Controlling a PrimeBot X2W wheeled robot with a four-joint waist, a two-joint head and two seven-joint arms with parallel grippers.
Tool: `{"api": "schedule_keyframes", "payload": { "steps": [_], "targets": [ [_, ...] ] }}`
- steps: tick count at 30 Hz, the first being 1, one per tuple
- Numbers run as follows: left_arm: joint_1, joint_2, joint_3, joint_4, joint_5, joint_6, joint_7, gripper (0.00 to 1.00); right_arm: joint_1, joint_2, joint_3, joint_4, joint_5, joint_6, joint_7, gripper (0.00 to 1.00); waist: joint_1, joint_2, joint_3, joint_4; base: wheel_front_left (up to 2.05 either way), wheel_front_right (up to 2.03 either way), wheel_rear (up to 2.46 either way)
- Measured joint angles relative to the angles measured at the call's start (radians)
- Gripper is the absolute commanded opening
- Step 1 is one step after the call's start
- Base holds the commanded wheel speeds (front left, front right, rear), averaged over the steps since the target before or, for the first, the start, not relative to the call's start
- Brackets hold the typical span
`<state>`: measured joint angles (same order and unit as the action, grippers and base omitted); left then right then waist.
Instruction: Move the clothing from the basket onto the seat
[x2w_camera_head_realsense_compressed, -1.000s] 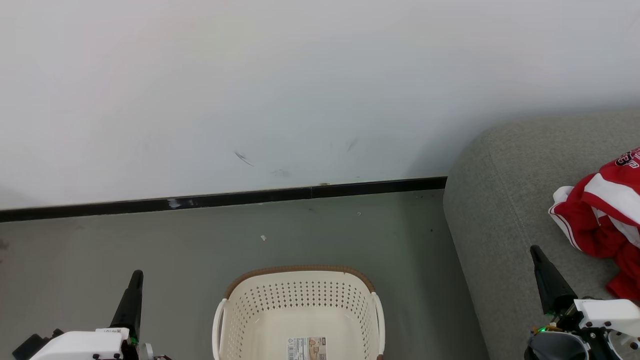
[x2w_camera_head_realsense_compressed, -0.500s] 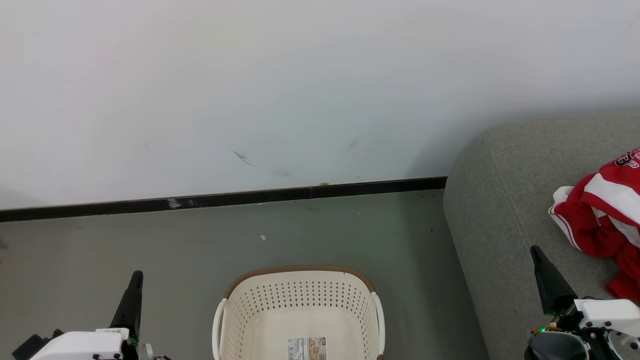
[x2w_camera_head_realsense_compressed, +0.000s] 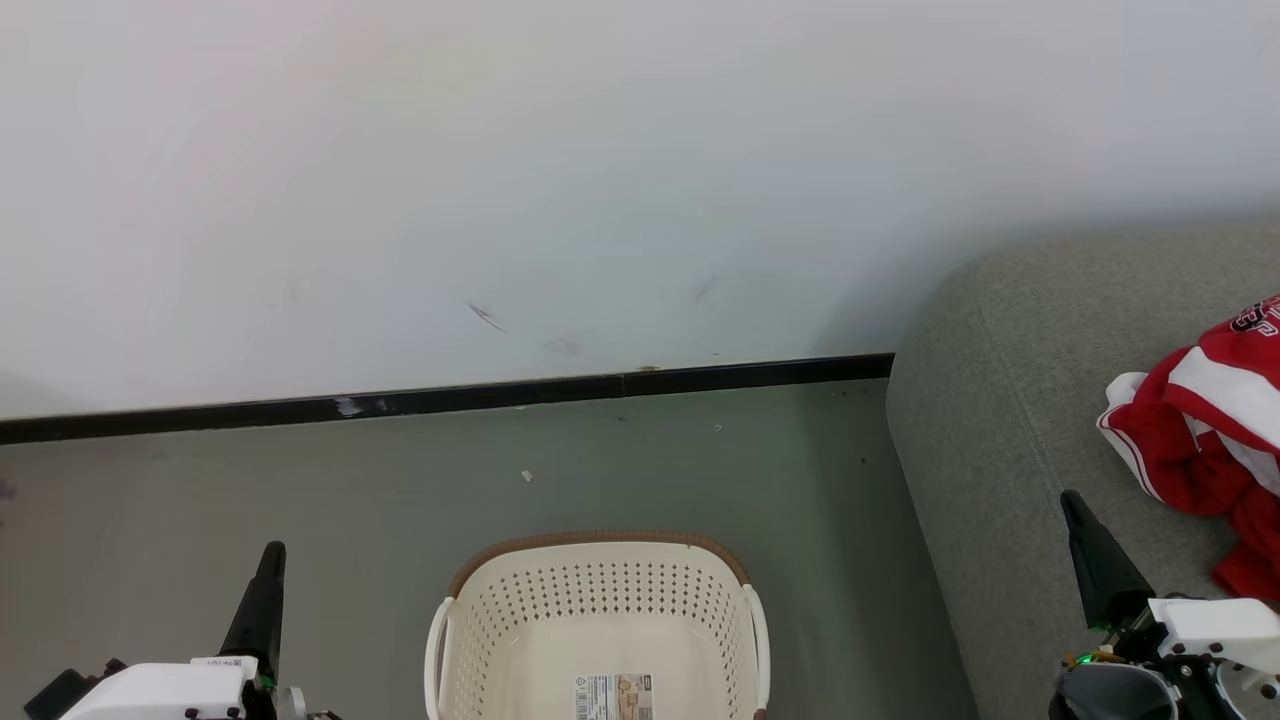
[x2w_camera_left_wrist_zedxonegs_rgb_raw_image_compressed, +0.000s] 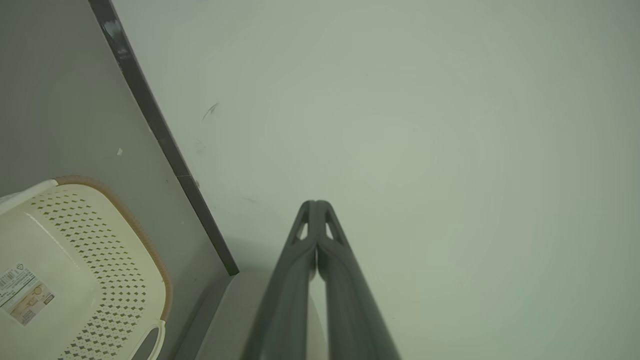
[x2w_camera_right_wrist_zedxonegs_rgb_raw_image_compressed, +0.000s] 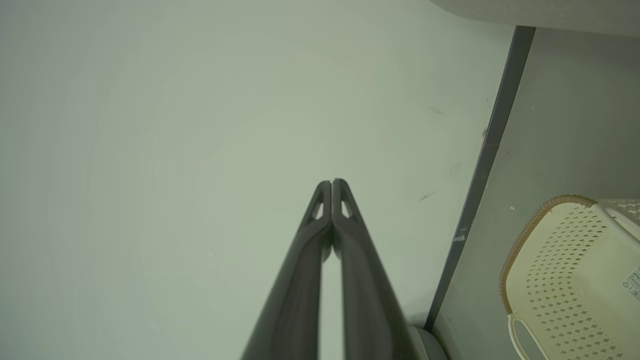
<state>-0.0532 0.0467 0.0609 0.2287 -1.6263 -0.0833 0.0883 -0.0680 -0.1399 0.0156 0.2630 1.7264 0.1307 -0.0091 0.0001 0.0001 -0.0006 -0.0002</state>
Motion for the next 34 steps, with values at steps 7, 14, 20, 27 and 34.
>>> {"api": "schedule_keyframes", "payload": {
  "steps": [7,14,20,27,34],
  "targets": [
    [0.000,0.000,0.000,0.001,0.000,0.000,0.000,0.00,0.000,0.000,0.000,0.000,0.000,0.000,0.000,0.00,0.0000,0.0000,0.000,0.000,0.00,0.00,0.00],
    [0.000,0.000,0.000,0.001,0.000,0.000,0.004,0.00,0.000,-0.002,0.000,0.000,0.000,0.000,0.000,0.00,0.0000,0.0000,0.000,0.000,0.00,0.00,0.00],
    [0.000,0.000,0.000,0.002,0.000,0.000,0.004,0.00,0.000,-0.002,0.000,0.000,0.000,0.000,0.000,0.00,0.0000,0.0000,0.000,0.000,0.00,0.00,0.00],
    [0.000,0.000,0.000,0.002,0.000,0.000,0.004,0.00,0.000,-0.002,0.001,0.000,0.000,0.000,0.000,0.00,0.0000,0.0000,0.000,0.000,0.00,0.00,0.00],
    [0.000,0.000,0.000,0.003,0.000,-0.003,0.004,0.00,0.000,-0.002,0.001,0.000,0.000,0.000,0.000,0.00,0.0000,0.0000,0.000,0.000,0.00,0.00,0.00]
  ]
}}
